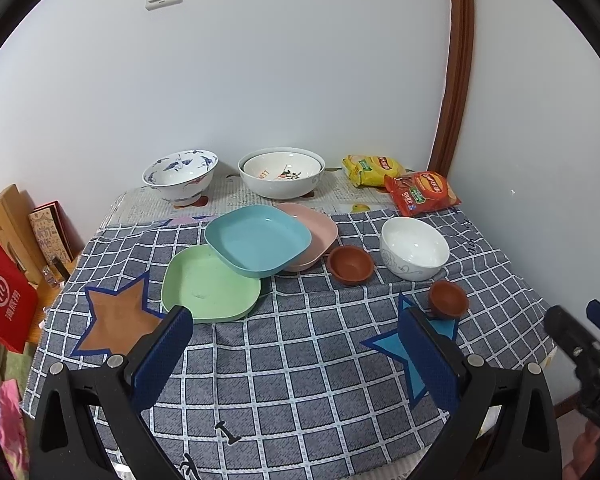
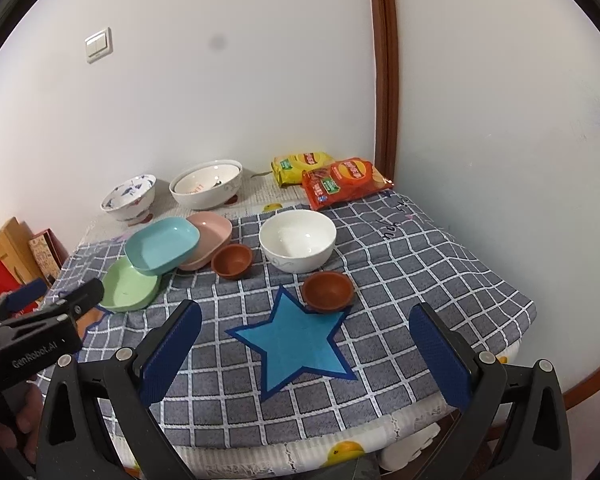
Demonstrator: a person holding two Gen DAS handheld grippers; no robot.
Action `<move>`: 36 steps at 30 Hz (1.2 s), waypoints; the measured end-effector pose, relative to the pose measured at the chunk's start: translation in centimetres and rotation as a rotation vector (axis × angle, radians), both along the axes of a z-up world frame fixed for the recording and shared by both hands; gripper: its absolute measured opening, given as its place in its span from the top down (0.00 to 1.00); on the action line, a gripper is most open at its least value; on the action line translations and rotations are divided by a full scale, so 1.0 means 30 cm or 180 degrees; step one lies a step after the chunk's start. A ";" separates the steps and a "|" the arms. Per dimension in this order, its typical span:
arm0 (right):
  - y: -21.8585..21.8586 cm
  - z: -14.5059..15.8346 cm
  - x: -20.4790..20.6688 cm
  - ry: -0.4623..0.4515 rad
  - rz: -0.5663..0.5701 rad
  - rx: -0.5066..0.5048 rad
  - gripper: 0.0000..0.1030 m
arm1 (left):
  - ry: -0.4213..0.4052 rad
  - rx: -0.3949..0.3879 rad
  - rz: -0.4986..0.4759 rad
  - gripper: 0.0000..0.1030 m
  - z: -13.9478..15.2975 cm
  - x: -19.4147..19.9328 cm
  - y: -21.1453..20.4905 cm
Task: Organize plates and bowls
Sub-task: 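Move both grippers forward to the rim of the teal plate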
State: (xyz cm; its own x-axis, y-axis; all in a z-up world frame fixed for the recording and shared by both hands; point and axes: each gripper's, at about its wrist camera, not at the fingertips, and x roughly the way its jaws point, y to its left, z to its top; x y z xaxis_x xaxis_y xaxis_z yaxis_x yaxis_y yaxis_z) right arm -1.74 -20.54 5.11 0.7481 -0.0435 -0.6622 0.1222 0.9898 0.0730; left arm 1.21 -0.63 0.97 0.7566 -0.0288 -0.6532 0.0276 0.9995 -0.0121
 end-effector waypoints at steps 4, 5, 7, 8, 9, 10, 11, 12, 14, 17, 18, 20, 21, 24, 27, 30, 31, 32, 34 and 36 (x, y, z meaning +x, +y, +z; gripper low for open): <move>0.000 0.021 0.021 -0.0035 -0.0012 0.0039 0.00 | 0.0011 0.0007 0.0005 0.00 0.003 0.028 0.009; 0.001 0.024 0.028 -0.0040 -0.0014 0.0030 0.00 | 0.0018 0.0001 0.0005 0.00 0.003 0.037 0.013; 0.002 0.027 0.040 -0.0040 -0.0011 0.0007 0.00 | 0.0037 -0.0016 0.0007 0.00 0.004 0.053 0.022; 0.006 0.027 0.049 -0.0028 -0.0006 -0.0004 0.00 | 0.0047 -0.0015 0.0008 0.00 0.004 0.062 0.024; 0.007 0.028 0.056 -0.0023 -0.0004 -0.0008 0.00 | 0.0053 -0.0010 0.0009 0.00 0.004 0.071 0.025; 0.010 0.028 0.063 -0.0019 -0.0005 -0.0015 0.00 | 0.0054 -0.0007 0.0005 0.00 0.003 0.080 0.026; 0.013 0.027 0.074 -0.0012 -0.0008 -0.0022 0.00 | 0.0059 -0.0005 -0.0002 0.00 0.003 0.088 0.027; 0.015 0.027 0.082 -0.0008 -0.0009 -0.0024 0.00 | 0.0069 -0.0003 -0.0008 0.00 0.001 0.098 0.029; 0.022 0.022 0.106 0.0009 0.0006 -0.0035 0.00 | 0.0100 0.0000 -0.0012 0.00 -0.004 0.121 0.033; 0.031 0.018 0.142 0.0019 0.0019 -0.0062 0.00 | 0.0124 -0.0014 -0.0029 0.00 -0.010 0.155 0.042; 0.035 0.016 0.153 0.0019 0.0024 -0.0067 0.00 | 0.0133 -0.0012 -0.0034 0.00 -0.013 0.168 0.045; 0.044 0.009 0.181 0.0037 0.0040 -0.0072 0.00 | 0.0143 0.0052 -0.0063 0.00 -0.022 0.195 0.045; 0.050 0.004 0.195 0.0044 0.0051 -0.0075 0.00 | 0.0144 0.0124 -0.0079 0.00 -0.028 0.207 0.041; 0.068 -0.017 0.241 0.0076 0.0095 -0.0090 0.00 | 0.0190 0.0182 -0.0017 0.00 -0.048 0.252 0.056; 0.089 -0.042 0.291 0.0116 0.0118 -0.0131 0.01 | 0.0282 0.0115 -0.0037 0.00 -0.071 0.295 0.083; 0.110 -0.072 0.339 0.0171 0.0166 -0.0163 0.01 | 0.0344 0.0141 -0.0012 0.00 -0.099 0.341 0.107; 0.118 -0.081 0.352 0.0181 0.0183 -0.0172 0.01 | 0.0358 0.0128 -0.0012 0.00 -0.105 0.355 0.116; 0.127 -0.091 0.369 0.0192 0.0200 -0.0186 0.01 | 0.0379 0.0110 -0.0013 0.00 -0.113 0.369 0.124; 0.144 -0.104 0.394 0.0200 0.0225 -0.0203 0.01 | 0.0419 0.0071 -0.0020 0.00 -0.129 0.396 0.142; 0.162 -0.116 0.421 0.0191 0.0268 -0.0228 0.01 | 0.0442 0.0058 -0.0031 0.00 -0.141 0.424 0.156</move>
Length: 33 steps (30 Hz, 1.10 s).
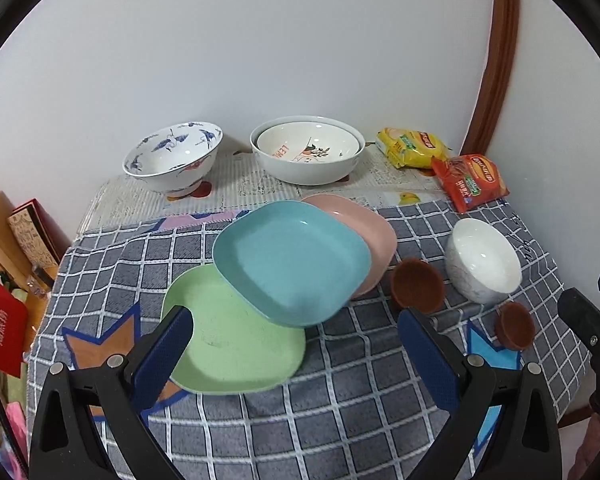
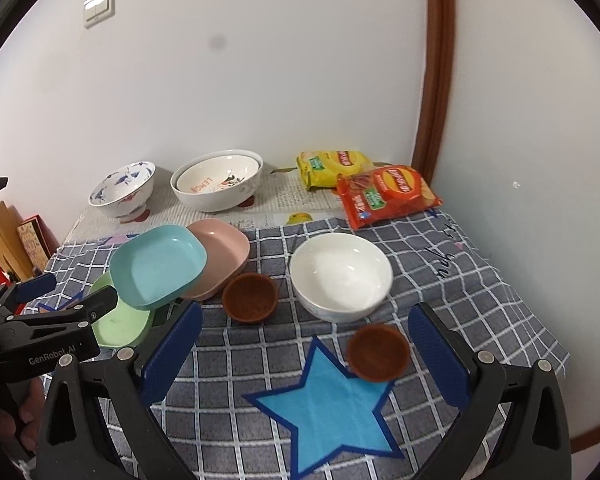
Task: Organize plates and bowls
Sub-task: 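Move both grippers forward to the rim of the teal plate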
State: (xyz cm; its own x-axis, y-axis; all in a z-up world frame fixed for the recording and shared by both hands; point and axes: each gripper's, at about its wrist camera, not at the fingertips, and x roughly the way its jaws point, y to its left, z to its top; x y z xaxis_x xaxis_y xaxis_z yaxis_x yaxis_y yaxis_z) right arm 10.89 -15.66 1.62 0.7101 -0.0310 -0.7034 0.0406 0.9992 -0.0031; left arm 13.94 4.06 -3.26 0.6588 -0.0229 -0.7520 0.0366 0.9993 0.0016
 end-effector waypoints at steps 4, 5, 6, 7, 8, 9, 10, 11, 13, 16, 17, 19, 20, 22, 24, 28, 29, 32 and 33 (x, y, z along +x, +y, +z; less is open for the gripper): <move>0.025 -0.022 0.055 -0.0044 0.0070 -0.0033 0.02 | 0.0007 0.0020 0.0080 0.01 -0.019 0.060 0.039; 0.031 -0.030 0.076 -0.0028 0.0091 -0.0021 0.03 | 0.0004 0.0022 0.0106 0.01 -0.024 0.076 0.048; 0.037 -0.037 0.091 -0.0014 0.0110 -0.0008 0.03 | 0.0012 0.0015 0.0124 0.01 -0.030 0.092 0.058; 0.044 -0.044 0.110 0.0003 0.0130 0.0009 0.03 | 0.0036 0.0001 0.0145 0.02 -0.039 0.113 0.070; 0.051 -0.054 0.134 0.0039 0.0160 0.0039 0.04 | 0.0056 -0.0012 0.0154 0.03 -0.047 0.127 0.078; 0.059 -0.063 0.155 0.0066 0.0208 0.0080 0.05 | 0.0084 -0.0025 0.0173 0.04 -0.059 0.147 0.087; 0.065 -0.070 0.171 0.0072 0.0248 0.0109 0.06 | 0.0105 -0.0035 0.0192 0.04 -0.067 0.164 0.096; 0.073 -0.078 0.190 0.0070 0.0293 0.0139 0.07 | 0.0133 -0.0050 0.0206 0.04 -0.077 0.180 0.106; 0.094 -0.097 0.237 0.0092 0.0349 0.0150 0.07 | 0.0205 -0.0104 0.0239 0.04 -0.101 0.212 0.128; 0.123 -0.123 0.288 0.0127 0.0432 0.0148 0.11 | 0.0261 -0.0153 0.0320 0.04 -0.134 0.245 0.159; 0.134 -0.133 0.308 0.0137 0.0460 0.0148 0.12 | 0.0279 -0.0167 0.0348 0.05 -0.145 0.257 0.170; 0.154 -0.155 0.345 0.0159 0.0502 0.0150 0.13 | 0.0321 -0.0211 0.0407 0.06 -0.166 0.280 0.197; 0.165 -0.169 0.367 0.0179 0.0528 0.0152 0.14 | 0.0341 -0.0239 0.0431 0.06 -0.176 0.291 0.210; 0.179 -0.195 0.401 0.0231 0.0565 0.0155 0.15 | 0.0363 -0.0292 0.0465 0.06 -0.195 0.304 0.228; 0.200 -0.225 0.431 0.0289 0.0610 0.0162 0.16 | 0.0354 -0.0320 0.0459 0.07 -0.208 0.313 0.235; 0.230 -0.278 0.474 0.0393 0.0679 0.0189 0.20 | 0.0322 -0.0316 0.0486 0.09 -0.223 0.338 0.250; 0.238 -0.291 0.483 0.0417 0.0692 0.0195 0.21 | 0.0312 -0.0316 0.0495 0.10 -0.226 0.344 0.252; 0.261 -0.325 0.504 0.0485 0.0737 0.0215 0.23 | 0.0319 -0.0348 0.0481 0.12 -0.236 0.367 0.260; 0.267 -0.335 0.508 0.0501 0.0748 0.0220 0.23 | 0.0324 -0.0354 0.0471 0.13 -0.239 0.373 0.259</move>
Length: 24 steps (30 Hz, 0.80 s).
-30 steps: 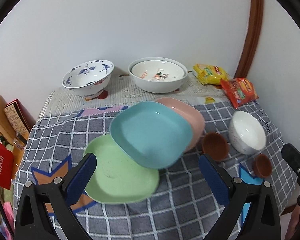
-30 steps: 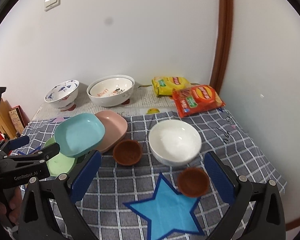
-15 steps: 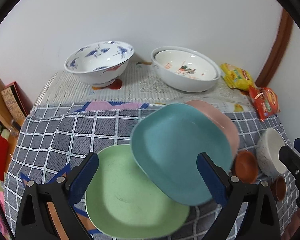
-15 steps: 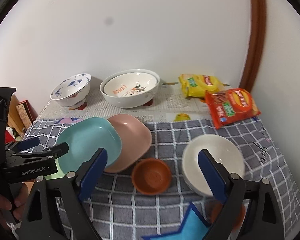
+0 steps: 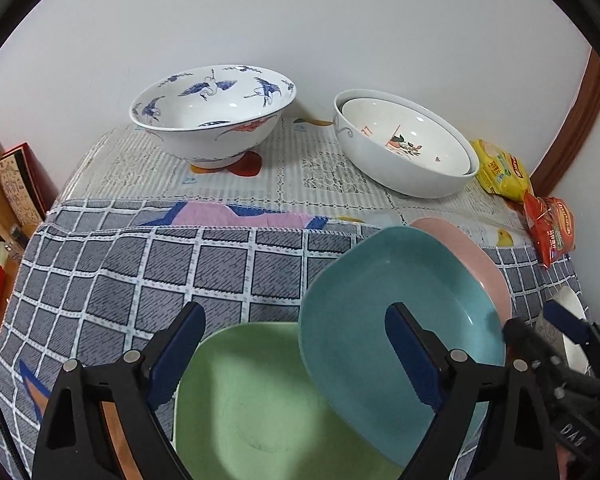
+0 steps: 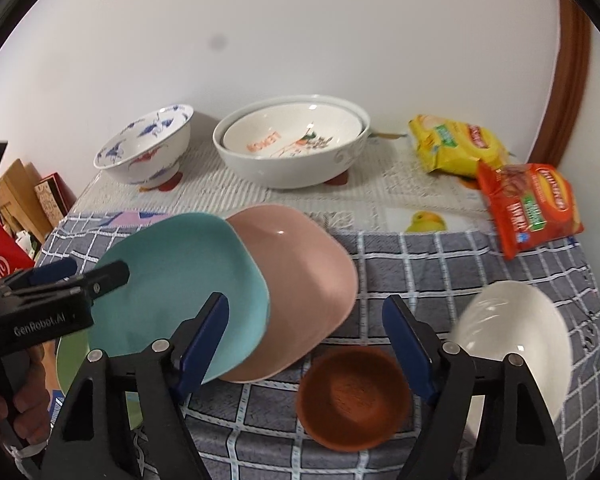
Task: Organize plates and bowls
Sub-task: 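Move both grippers forward to the rim of the teal plate, then close both grippers on the teal plate rim and lift it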
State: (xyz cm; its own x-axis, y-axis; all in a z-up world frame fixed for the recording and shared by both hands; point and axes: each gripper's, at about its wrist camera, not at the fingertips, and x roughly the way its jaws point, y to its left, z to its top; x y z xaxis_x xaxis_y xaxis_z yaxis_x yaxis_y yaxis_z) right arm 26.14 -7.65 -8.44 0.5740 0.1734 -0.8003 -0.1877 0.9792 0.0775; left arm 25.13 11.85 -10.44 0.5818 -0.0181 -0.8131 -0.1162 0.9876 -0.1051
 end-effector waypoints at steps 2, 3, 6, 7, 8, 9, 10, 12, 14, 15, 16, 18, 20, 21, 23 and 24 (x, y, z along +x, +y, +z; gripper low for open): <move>0.012 -0.020 0.012 0.0035 0.0026 0.0005 0.23 | 0.0001 0.0016 -0.0018 0.15 -0.007 0.011 -0.002; 0.016 -0.027 0.015 0.0045 0.0034 0.0005 0.24 | 0.0003 0.0038 -0.0037 0.17 -0.012 0.016 -0.008; 0.028 -0.051 0.026 0.0096 0.0057 -0.0002 0.29 | 0.0025 0.0081 -0.0070 0.23 -0.027 0.031 -0.017; 0.030 -0.058 0.030 0.0115 0.0058 0.0001 0.29 | 0.0034 0.0082 -0.0074 0.26 -0.033 0.036 -0.018; 0.033 -0.067 0.035 0.0137 0.0057 0.0004 0.31 | 0.0044 0.0083 -0.0070 0.28 -0.038 0.039 -0.019; 0.033 -0.073 0.038 0.0152 0.0058 0.0008 0.33 | 0.0055 0.0078 -0.0066 0.31 -0.042 0.044 -0.020; 0.032 -0.078 0.041 0.0167 0.0055 0.0016 0.34 | 0.0064 0.0062 -0.0072 0.35 -0.046 0.049 -0.021; 0.029 -0.084 0.047 0.0182 0.0052 0.0052 0.36 | 0.0070 0.0044 -0.0089 0.38 -0.052 0.055 -0.025; 0.028 -0.090 0.052 0.0196 0.0059 0.0082 0.40 | 0.0071 0.0054 -0.0102 0.42 -0.056 0.057 -0.029; 0.030 -0.094 0.054 0.0209 0.0072 0.0085 0.44 | 0.0077 0.0062 -0.0105 0.45 -0.058 0.059 -0.032; 0.033 -0.097 0.056 0.0228 0.0085 0.0084 0.46 | 0.0081 0.0061 -0.0105 0.47 -0.060 0.059 -0.034; 0.039 -0.106 0.058 0.0267 0.0111 0.0091 0.54 | 0.0075 0.0061 -0.0114 0.52 -0.062 0.058 -0.038; 0.043 -0.112 0.057 0.0289 0.0122 0.0108 0.62 | 0.0055 0.0073 -0.0121 0.57 -0.061 0.054 -0.044; 0.043 -0.114 0.057 0.0300 0.0124 0.0119 0.69 | 0.0042 0.0067 -0.0127 0.62 -0.060 0.051 -0.047; 0.044 -0.120 0.057 0.0328 0.0138 0.0190 0.78 | 0.0036 0.0030 -0.0167 0.75 -0.055 0.045 -0.054; 0.044 -0.121 0.055 0.0338 0.0144 0.0240 0.85 | 0.0037 0.0029 -0.0178 0.80 -0.052 0.042 -0.058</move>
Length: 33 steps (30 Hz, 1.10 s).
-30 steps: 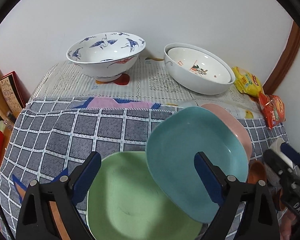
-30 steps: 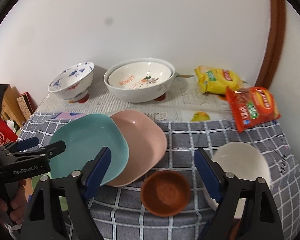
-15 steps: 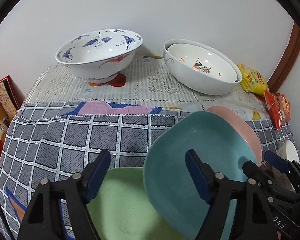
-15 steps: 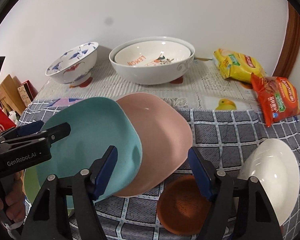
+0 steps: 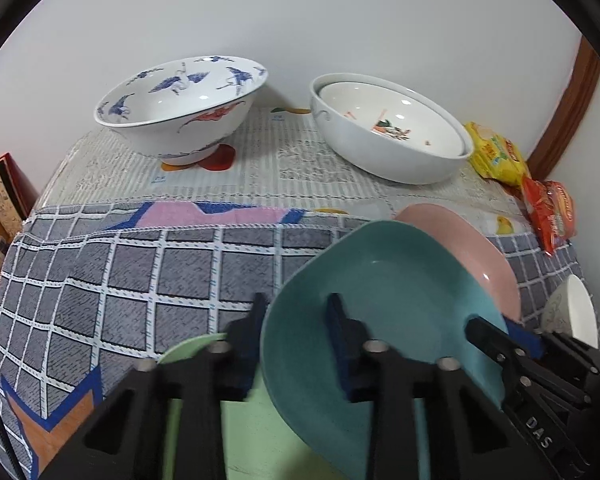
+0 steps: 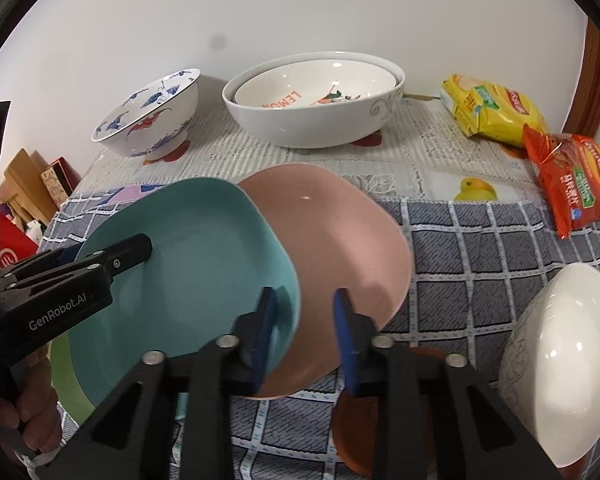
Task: Organize plates and bowls
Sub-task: 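Close both grippers on the teal plate rim and lift it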
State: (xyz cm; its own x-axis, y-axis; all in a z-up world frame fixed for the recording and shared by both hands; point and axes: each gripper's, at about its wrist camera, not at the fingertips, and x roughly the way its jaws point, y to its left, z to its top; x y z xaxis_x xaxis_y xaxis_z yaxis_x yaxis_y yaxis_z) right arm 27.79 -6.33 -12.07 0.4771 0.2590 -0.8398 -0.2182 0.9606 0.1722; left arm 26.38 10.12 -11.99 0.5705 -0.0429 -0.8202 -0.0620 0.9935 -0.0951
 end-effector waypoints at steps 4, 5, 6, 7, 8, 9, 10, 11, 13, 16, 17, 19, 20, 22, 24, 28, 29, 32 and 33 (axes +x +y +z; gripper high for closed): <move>-0.003 0.006 -0.014 -0.0020 -0.0104 0.0005 0.88 | -0.0075 0.0058 -0.0006 0.85 0.032 -0.029 -0.014; -0.008 0.013 -0.022 -0.0023 -0.0128 0.0033 0.89 | -0.0096 0.0063 -0.0005 0.85 0.045 -0.039 -0.016; -0.012 0.020 -0.027 -0.0017 -0.0141 0.0059 0.89 | -0.0116 0.0067 -0.0004 0.85 0.056 -0.048 -0.019; -0.017 0.030 -0.033 -0.0012 -0.0153 0.0088 0.89 | -0.0146 0.0070 -0.0005 0.86 0.073 -0.060 -0.021; -0.022 0.042 -0.040 -0.0017 -0.0163 0.0110 0.89 | -0.0164 0.0070 -0.0007 0.86 0.087 -0.069 -0.022; -0.025 0.058 -0.049 -0.0040 -0.0171 0.0123 0.89 | -0.0185 0.0069 -0.0007 0.86 0.103 -0.079 -0.023; -0.028 0.075 -0.059 -0.0068 -0.0174 0.0130 0.89 | -0.0212 0.0055 -0.0003 0.86 0.122 -0.091 -0.024; -0.029 0.099 -0.074 -0.0108 -0.0178 0.0127 0.89 | -0.0231 0.0036 0.0000 0.86 0.138 -0.101 -0.023; -0.033 0.136 -0.096 -0.0169 -0.0178 0.0128 0.89 | -0.0280 0.0010 -0.0006 0.86 0.175 -0.128 -0.026; -0.043 0.198 -0.140 -0.0257 -0.0196 0.0161 0.89 | -0.0362 -0.0009 -0.0009 0.86 0.229 -0.174 -0.031; -0.047 0.222 -0.157 -0.0284 -0.0208 0.0174 0.89 | -0.0389 -0.0008 -0.0011 0.86 0.245 -0.191 -0.032; -0.052 0.253 -0.187 -0.0328 -0.0222 0.0194 0.89 | -0.0469 -0.0017 -0.0013 0.86 0.279 -0.227 -0.033; -0.055 0.274 -0.206 -0.0358 -0.0232 0.0201 0.89 | -0.0500 -0.0035 -0.0008 0.86 0.293 -0.245 -0.032; -0.056 0.305 -0.237 -0.0413 -0.0237 0.0205 0.89 | -0.0532 -0.0045 -0.0017 0.86 0.317 -0.277 -0.031; -0.055 0.333 -0.271 -0.0449 -0.0246 0.0185 0.89 | -0.0557 -0.0067 -0.0019 0.86 0.337 -0.310 -0.026; -0.051 0.370 -0.328 -0.0492 -0.0257 0.0210 0.89 | -0.0602 -0.0081 -0.0002 0.86 0.361 -0.374 -0.017; -0.048 0.380 -0.345 -0.0506 -0.0261 0.0205 0.89 | -0.0607 -0.0079 -0.0001 0.86 0.364 -0.387 -0.014; -0.038 0.396 -0.383 -0.0535 -0.0259 0.0190 0.89 | -0.0616 -0.0101 0.0009 0.86 0.372 -0.423 -0.002; -0.035 0.400 -0.393 -0.0545 -0.0261 0.0196 0.89 | -0.0617 -0.0112 0.0015 0.86 0.373 -0.430 0.002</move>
